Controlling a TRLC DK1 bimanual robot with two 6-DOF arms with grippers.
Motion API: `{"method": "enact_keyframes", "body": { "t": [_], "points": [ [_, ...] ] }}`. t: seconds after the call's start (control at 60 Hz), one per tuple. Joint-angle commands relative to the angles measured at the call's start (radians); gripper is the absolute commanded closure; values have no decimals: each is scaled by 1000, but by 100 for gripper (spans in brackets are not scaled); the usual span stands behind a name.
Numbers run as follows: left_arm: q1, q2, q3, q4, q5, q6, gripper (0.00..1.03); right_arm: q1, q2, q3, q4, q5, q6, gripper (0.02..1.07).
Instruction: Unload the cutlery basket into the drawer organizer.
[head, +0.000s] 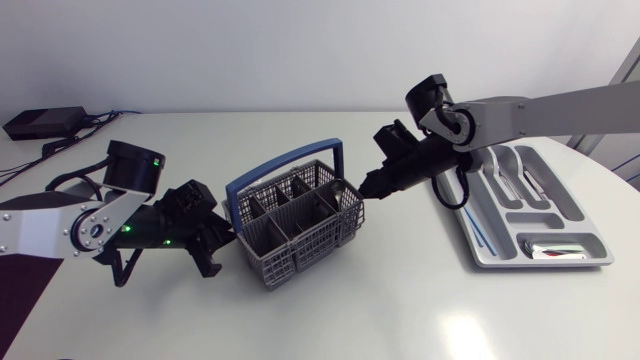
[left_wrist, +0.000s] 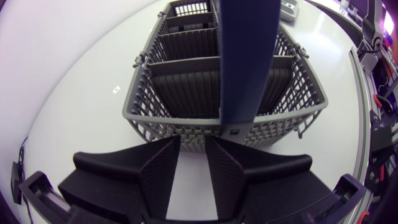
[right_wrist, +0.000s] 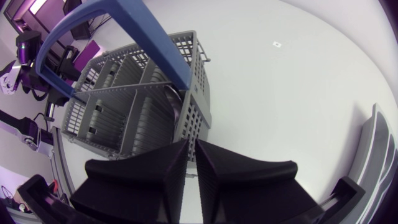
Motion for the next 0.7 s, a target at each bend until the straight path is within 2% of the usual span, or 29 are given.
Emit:
{"method": "enact_keyframes", "body": {
  "t": [0.0, 0.4, 0.583, 0.617, 0.683],
  "points": [
    [-22, 64, 43, 27, 20, 13, 70, 46, -38, -75, -9, -57, -22, 91],
    [-95, 174, 164, 24, 10, -2, 69, 6, -208, -264, 8, -20, -52, 91],
    [-86, 160, 166, 24, 3, -11, 66, 5, -308, -327, 45, 78, -52, 91],
    [-77, 146, 163, 21, 0, -11, 64, 3, -337, -342, 54, 103, -52, 88],
    [-63, 103, 151, 8, 2, -13, 63, 3, -383, -362, 71, 153, -54, 73]
  ]
}}
